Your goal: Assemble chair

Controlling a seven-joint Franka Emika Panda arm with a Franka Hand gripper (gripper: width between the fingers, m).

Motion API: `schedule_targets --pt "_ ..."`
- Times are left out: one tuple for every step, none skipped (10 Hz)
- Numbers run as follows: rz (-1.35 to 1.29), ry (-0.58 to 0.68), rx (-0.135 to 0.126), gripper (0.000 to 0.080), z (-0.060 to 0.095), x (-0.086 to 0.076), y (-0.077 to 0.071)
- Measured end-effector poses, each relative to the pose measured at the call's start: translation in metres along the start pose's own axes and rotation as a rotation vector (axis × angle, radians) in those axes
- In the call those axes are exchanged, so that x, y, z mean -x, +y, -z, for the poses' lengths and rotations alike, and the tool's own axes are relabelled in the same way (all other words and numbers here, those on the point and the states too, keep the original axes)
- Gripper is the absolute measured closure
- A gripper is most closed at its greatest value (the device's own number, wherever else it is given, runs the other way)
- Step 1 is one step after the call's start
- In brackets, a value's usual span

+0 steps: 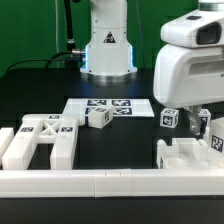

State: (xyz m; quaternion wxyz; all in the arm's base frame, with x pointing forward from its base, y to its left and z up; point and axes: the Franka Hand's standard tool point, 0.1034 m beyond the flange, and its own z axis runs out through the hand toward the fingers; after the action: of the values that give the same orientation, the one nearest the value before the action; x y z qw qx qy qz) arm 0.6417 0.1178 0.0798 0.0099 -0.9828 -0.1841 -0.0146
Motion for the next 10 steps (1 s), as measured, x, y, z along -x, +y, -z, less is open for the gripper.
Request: schedule_targets --pt "0.017 0.001 -0.001 0.0194 0.0001 -0.0002 0.0001" --pt "0.015 0.001 -0.001 0.0194 0.0 0.0 0.0002" --pt "0.014 0.001 -0.001 0.0371 0.0 0.0 0.0002" --pt "-0.002 0.001 -0.002 0.0371 0.0 -0.0001 0.0002" --pt "-0.002 0.001 -0.002 0.0516 0.0001 -0.0001 0.0003" --pt "-0.027 0.004 -0.004 0.0515 0.0001 -0.0004 0.0" --pt "-0.175 0.014 -0.012 0.0515 -0.0004 -0.0012 0.0002" --pt "-0.28 0.017 -0.015 0.0515 -0.0006 -0.0014 -0.0003" --pt "-0.383 0.019 -0.022 0.0515 -0.0008 -0.0016 -0.0005" --pt "-0.487 0.029 -0.027 0.0515 -0.0009 -0.0015 -0.001"
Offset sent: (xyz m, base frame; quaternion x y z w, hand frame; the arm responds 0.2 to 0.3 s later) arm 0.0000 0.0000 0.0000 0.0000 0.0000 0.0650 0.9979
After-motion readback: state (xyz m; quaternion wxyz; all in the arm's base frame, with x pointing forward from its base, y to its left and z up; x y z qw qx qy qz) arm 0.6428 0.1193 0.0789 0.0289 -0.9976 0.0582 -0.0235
